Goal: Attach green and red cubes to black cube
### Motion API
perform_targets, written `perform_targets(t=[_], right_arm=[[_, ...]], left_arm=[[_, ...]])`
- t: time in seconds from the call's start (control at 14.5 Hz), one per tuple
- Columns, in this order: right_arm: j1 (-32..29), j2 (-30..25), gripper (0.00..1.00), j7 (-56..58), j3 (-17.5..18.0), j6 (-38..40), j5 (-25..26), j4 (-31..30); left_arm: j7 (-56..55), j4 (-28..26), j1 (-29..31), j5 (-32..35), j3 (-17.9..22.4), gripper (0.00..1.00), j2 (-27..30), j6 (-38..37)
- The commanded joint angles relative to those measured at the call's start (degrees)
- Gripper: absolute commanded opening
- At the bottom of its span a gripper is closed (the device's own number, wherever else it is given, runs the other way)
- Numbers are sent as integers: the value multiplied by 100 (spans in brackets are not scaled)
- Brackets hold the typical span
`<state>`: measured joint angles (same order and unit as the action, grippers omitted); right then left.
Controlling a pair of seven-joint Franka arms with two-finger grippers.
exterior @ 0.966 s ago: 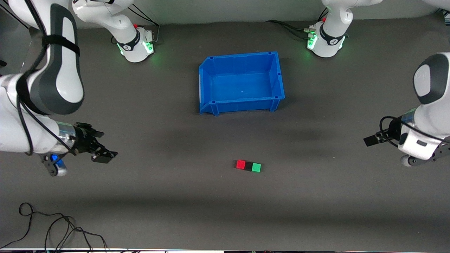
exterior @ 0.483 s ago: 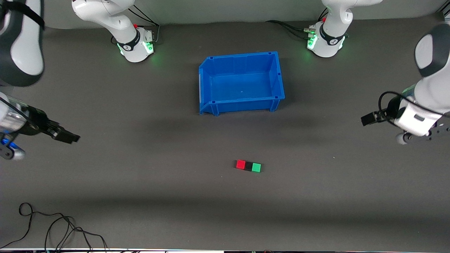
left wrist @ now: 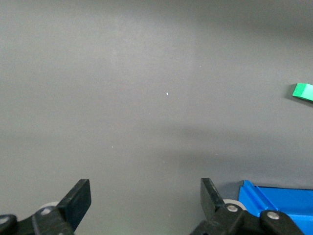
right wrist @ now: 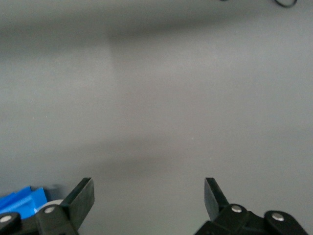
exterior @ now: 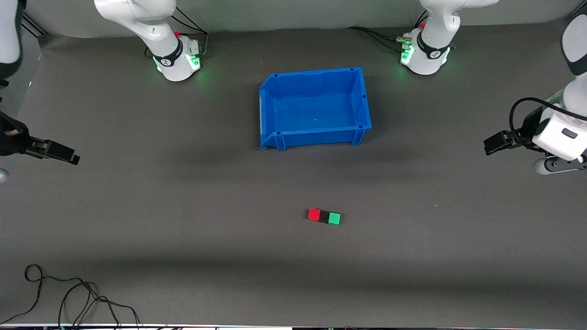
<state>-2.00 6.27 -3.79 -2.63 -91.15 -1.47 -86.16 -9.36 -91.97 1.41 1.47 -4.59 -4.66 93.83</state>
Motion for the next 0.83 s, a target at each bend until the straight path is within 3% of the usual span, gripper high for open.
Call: perform_targets(t=[0.0,0.76], right_arm=[[-170,-266,100,676,219,-78,156,-155],[24,-355,100,721,113,159,209,-155]], left_arm=[[601,198,149,-68,46,100,-79,-224],[989,364,246,-41,20,100,-272,-163]])
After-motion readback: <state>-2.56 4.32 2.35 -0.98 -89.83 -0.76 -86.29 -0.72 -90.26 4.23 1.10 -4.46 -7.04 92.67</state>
